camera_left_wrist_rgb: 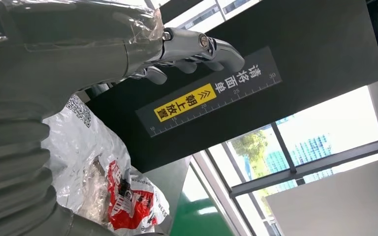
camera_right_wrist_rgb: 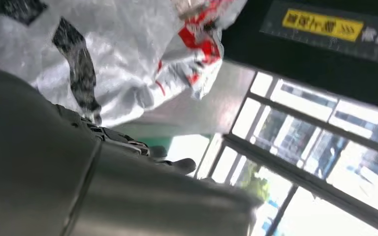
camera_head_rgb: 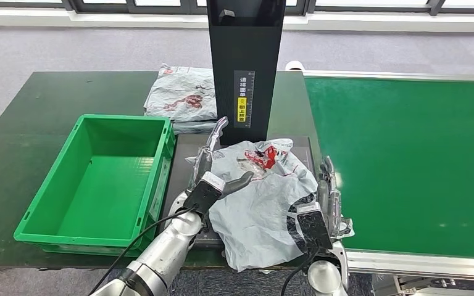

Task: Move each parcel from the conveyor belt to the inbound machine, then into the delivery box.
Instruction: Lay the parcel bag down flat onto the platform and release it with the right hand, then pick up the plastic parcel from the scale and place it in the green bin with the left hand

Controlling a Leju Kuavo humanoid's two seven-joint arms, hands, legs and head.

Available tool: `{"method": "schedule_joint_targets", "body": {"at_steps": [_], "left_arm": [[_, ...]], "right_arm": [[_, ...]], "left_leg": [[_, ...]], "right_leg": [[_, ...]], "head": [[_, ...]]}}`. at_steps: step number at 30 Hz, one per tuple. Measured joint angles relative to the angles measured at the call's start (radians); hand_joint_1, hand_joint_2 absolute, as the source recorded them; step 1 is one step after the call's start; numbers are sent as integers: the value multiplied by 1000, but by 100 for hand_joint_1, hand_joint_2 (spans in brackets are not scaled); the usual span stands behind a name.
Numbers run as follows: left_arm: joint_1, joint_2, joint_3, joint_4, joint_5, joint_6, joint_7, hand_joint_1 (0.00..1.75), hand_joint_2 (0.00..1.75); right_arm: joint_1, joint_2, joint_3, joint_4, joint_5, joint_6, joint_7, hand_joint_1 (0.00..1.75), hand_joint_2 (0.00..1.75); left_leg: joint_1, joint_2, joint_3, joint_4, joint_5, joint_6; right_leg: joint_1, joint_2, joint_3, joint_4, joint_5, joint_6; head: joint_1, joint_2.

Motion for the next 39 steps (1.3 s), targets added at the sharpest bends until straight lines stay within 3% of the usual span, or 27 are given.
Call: {"method": "schedule_joint_targets", "body": {"at_steps": [1,6,13,17,22,26,32,36,39], "left_arm": [[-1,0,-7,5,-27,-2,18,0,175],[-15,0,-87,102,-209,-29,127,0,175],[-30,-3,-142,184,-257,-41,176,0,175],[-44,-6,-189,235,-369,-42,276,0,175],[-67,-14,-285,314,-587,-50,472,4,175],[-114,-19,-352,360,-678,-165,566,175,175],[-147,-21,-379,391,-703,-230,575,175,175],[-163,-22,-377,398,-707,-175,562,175,175],[-173,-18,-351,399,-668,-110,507,175,175]], "right_arm": [[0,1,-5,0,4,-15,-6,0,175],[2,2,-49,-19,32,-102,-12,0,175],[13,2,-82,-47,34,-124,-13,0,175],[29,4,-109,-80,10,-149,-16,0,175],[86,14,-155,-208,-2,-136,-24,0,175],[131,31,-160,-325,39,-119,-31,0,175],[151,43,-160,-406,72,-97,10,0,175],[151,49,-160,-412,102,-80,53,0,175],[154,51,-160,-412,122,-77,70,0,175]], "left_leg": [[0,0,0,0,0,0],[-1,1,0,0,0,0],[-1,1,0,0,0,0],[-1,1,0,0,0,0],[-1,0,0,0,-1,1],[-1,-1,5,0,-4,2],[-1,1,13,-1,-15,1],[-1,1,19,-1,-8,1],[-1,1,18,-1,-5,1]], "right_leg": [[0,0,0,0,0,0],[-1,1,0,0,0,0],[-1,1,-1,0,0,0],[-1,1,-1,0,0,0],[-1,0,0,0,-1,1],[-1,-2,7,0,-5,2],[-1,0,23,-1,-16,0],[-1,0,21,-1,-8,1],[-1,0,18,0,-5,1]], "head": [[0,0],[0,0],[0,0],[0,0],[0,0],[0,0],[0,0],[0,0],[0,0]]}}
